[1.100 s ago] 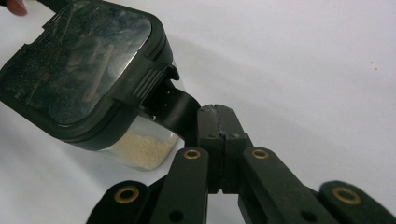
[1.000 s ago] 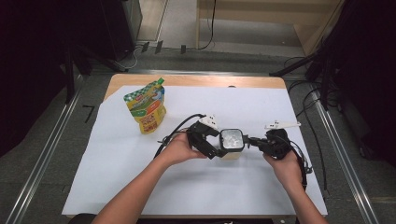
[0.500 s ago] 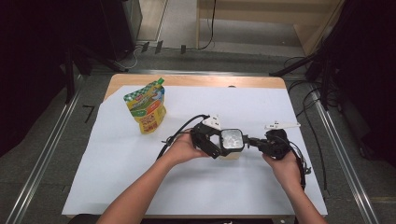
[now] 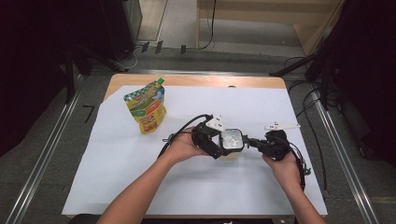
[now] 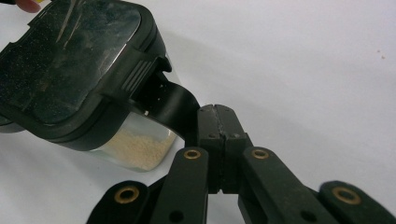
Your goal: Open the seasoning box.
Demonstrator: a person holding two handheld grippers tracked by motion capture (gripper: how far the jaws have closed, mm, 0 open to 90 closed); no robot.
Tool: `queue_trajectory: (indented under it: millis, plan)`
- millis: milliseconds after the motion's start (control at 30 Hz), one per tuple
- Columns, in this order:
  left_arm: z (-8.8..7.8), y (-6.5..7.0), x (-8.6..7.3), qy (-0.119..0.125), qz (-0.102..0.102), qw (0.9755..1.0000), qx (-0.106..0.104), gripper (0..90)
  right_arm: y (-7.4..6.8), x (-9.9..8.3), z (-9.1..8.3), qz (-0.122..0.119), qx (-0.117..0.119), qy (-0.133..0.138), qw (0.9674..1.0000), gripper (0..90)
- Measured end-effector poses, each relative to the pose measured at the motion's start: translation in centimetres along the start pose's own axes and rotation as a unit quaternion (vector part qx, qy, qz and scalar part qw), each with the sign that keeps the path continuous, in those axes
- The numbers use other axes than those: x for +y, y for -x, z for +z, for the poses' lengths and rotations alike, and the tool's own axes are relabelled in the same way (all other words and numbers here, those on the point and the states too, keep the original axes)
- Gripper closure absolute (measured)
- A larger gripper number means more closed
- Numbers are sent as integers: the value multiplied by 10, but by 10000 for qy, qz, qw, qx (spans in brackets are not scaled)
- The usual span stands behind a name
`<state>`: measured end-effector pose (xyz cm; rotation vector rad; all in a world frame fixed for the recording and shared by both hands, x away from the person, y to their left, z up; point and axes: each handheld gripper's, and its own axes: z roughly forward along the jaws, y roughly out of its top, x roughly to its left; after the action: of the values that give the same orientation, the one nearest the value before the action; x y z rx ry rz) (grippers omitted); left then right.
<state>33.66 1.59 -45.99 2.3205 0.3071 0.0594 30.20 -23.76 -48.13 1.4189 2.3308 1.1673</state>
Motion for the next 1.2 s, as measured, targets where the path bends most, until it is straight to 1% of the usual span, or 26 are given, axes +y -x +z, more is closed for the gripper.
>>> queue_trajectory:
  millis: [100,167,200,333,367,400,433,533,667,1000,1033,1067,1100,1133,1167,1200]
  plan:
    - [-1,0,1,-13,-6,10000,-11,165,0,0,0,-4,11,5,10000,900]
    - [-2,0,1,38,-37,10000,-32,166,-1,0,1,-15,9,-1,10000,900]
    - [-3,0,2,35,13,10000,-15,168,-1,0,1,-13,-3,-6,10000,900]
    - [-6,1,5,9,72,10000,14,170,-2,0,0,-20,-14,-22,10000,900]
    - [-6,1,5,64,69,10000,17,171,-2,0,0,-18,-6,-20,10000,900]
    - [-8,1,7,65,93,9999,22,171,-2,0,0,-16,-2,-18,10000,900]
    - [-8,2,7,76,86,9999,27,171,-2,-1,1,-13,3,-13,10000,900]
    - [-9,2,9,-12,110,9999,27,172,-2,-1,1,-2,3,-8,10000,900]
    - [-10,2,12,-29,116,9999,33,172,-2,-1,0,21,17,-9,10000,900]
    - [-12,3,17,-57,196,9998,70,173,-2,-1,0,-7,69,2,10000,900]
    - [-13,3,18,-7,209,9998,64,173,-2,-1,0,2,67,3,10000,900]
    - [-16,3,19,64,134,9999,-70,185,-2,-1,0,4,74,5,10000,900]
    - [-18,1,20,151,113,9995,-266,277,-2,-1,0,3,63,4,10000,900]
    - [-20,3,22,226,123,9995,-207,373,-2,-1,0,4,76,8,10000,900]
    - [-21,5,24,226,150,9995,-132,360,-2,0,0,8,98,13,10000,900]
    - [-21,5,26,178,209,9995,-174,363,-2,0,0,4,99,14,10000,900]
